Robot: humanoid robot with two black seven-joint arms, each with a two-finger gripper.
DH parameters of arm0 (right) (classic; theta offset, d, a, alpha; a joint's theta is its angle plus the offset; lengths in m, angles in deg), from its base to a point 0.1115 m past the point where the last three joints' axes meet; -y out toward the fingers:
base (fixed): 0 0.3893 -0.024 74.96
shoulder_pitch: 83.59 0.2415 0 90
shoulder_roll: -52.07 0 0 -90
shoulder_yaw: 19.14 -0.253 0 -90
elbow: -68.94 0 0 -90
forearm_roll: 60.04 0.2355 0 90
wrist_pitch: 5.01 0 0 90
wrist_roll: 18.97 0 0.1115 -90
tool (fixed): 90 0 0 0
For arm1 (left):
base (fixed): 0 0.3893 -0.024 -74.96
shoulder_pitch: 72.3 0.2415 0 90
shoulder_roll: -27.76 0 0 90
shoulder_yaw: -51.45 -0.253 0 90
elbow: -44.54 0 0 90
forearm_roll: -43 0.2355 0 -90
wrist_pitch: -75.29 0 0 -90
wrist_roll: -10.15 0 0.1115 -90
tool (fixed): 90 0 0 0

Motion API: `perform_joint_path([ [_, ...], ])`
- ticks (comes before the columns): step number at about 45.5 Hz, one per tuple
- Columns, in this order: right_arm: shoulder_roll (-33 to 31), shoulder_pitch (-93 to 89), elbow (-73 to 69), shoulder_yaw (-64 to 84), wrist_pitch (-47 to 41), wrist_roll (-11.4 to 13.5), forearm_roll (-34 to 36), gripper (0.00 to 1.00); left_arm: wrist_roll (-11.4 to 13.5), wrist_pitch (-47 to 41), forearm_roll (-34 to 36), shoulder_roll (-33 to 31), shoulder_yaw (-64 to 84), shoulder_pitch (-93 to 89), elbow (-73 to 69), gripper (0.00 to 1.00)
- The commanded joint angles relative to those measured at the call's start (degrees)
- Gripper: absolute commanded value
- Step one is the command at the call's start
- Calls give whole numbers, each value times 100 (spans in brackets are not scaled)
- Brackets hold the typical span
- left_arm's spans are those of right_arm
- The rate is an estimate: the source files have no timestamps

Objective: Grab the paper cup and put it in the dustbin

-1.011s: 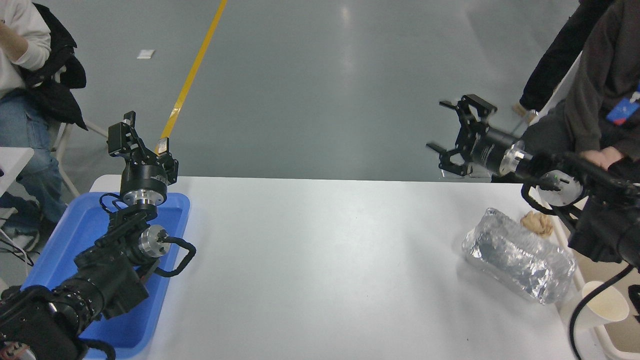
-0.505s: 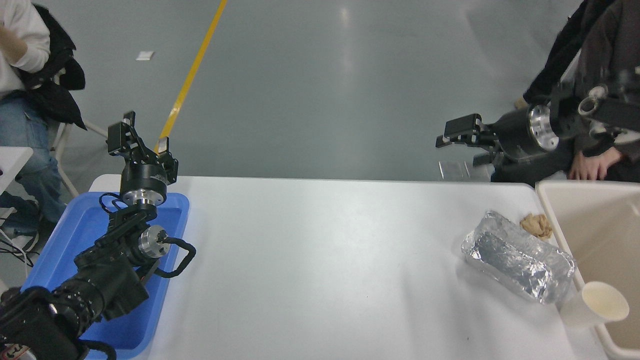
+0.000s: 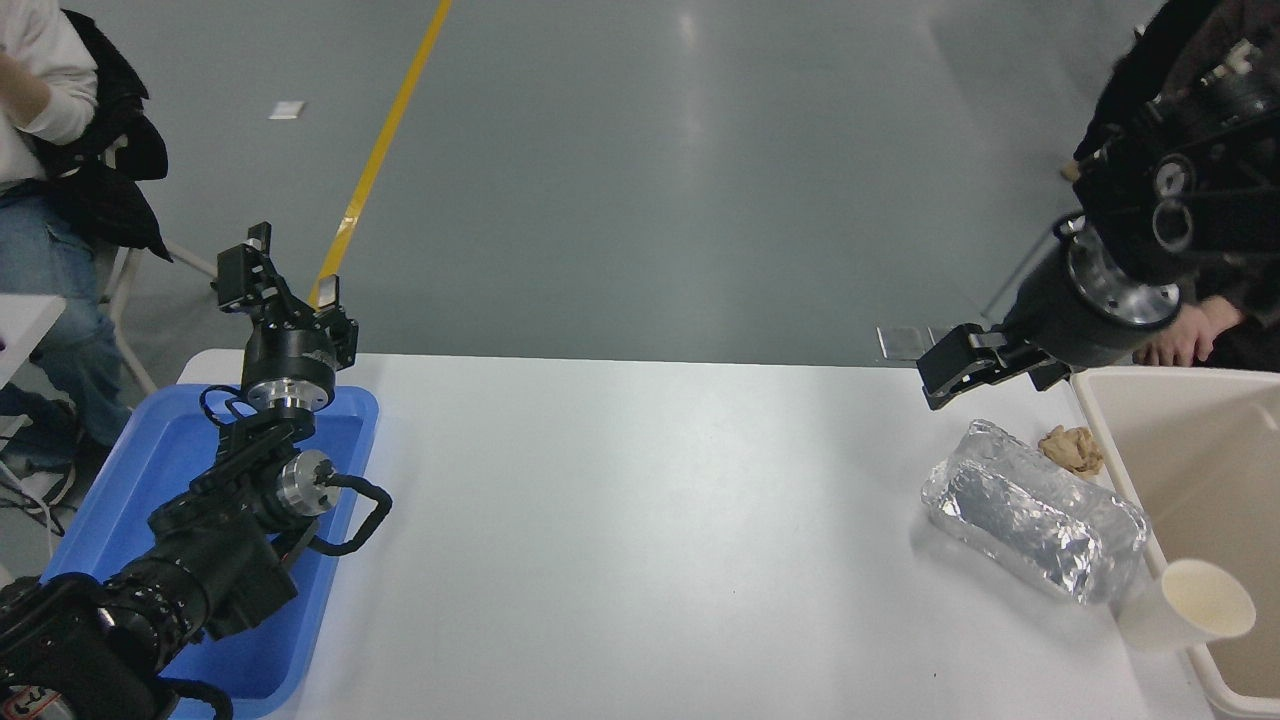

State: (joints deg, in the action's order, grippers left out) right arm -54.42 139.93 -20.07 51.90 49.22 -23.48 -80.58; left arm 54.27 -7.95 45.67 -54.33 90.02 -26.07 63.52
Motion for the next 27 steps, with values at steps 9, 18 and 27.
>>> perform_joint_path([
  [9,630,798,-583,393,-387,46,534,100,-9,0,5,0,2,9,1,100],
  [18,516,815,-583,481,-352,46,525,100,0,0,-4,0,-7,9,1,100],
  [27,-98,710,-565,1148,-159,46,-54,100,0,0,-4,0,-7,0,1,100],
])
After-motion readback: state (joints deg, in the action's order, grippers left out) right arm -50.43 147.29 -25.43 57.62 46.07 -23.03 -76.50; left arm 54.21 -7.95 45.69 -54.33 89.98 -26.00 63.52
